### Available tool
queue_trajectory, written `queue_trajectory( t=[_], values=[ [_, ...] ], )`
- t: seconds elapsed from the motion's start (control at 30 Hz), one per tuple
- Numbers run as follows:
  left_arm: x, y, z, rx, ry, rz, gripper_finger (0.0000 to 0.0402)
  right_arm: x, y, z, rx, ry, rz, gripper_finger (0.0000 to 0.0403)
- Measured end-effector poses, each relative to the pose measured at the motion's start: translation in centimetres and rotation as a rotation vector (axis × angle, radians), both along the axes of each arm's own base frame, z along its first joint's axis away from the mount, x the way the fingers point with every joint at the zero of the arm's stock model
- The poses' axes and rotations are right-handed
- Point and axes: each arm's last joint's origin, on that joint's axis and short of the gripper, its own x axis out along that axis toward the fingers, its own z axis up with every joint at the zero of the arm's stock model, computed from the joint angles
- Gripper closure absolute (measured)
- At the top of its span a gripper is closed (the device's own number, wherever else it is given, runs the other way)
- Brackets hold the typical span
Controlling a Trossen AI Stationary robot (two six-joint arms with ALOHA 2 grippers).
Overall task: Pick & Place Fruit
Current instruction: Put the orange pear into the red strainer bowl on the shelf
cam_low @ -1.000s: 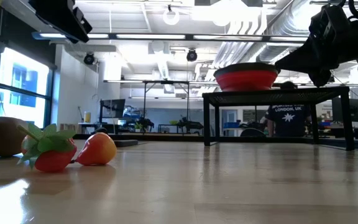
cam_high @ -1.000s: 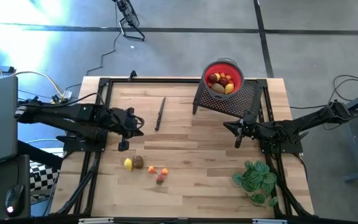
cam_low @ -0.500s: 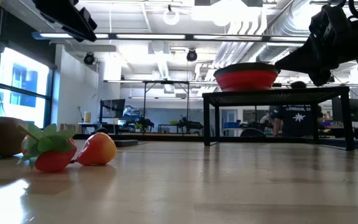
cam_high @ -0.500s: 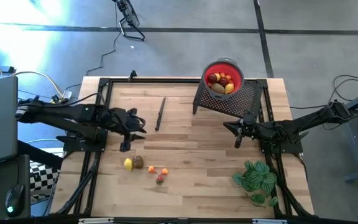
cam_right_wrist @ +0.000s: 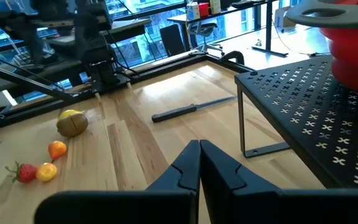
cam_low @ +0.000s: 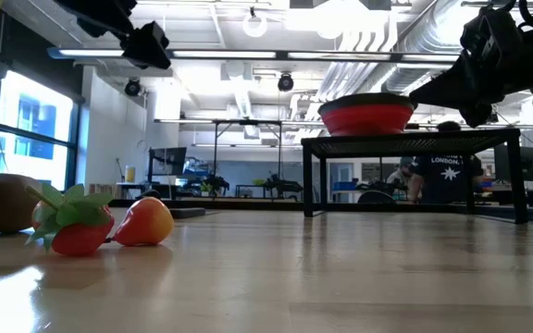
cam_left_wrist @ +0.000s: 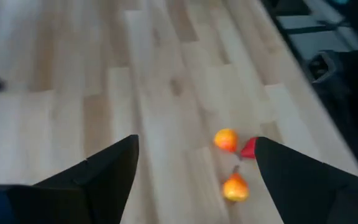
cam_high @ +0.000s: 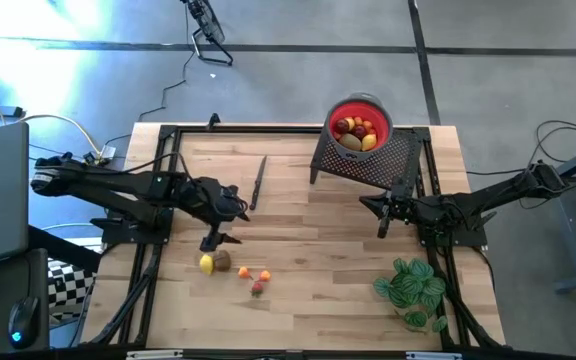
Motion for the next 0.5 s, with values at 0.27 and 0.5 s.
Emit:
queue_trajectory(
  t=[0.27, 0.5],
  values=[
    [1.2, -1.3, -1.4, -0.021, 0.069, -0.066, 0.0099, 0.0, 0.0, 0.0, 0.01, -0.004, -0.002, 0.04],
    [2.1, -3.5, -3.2, -0.057, 0.179, -0.102, 0.0114, 0.0, 0.0, 0.0, 0.01, -0.005, -0.001, 0.04]
  ],
)
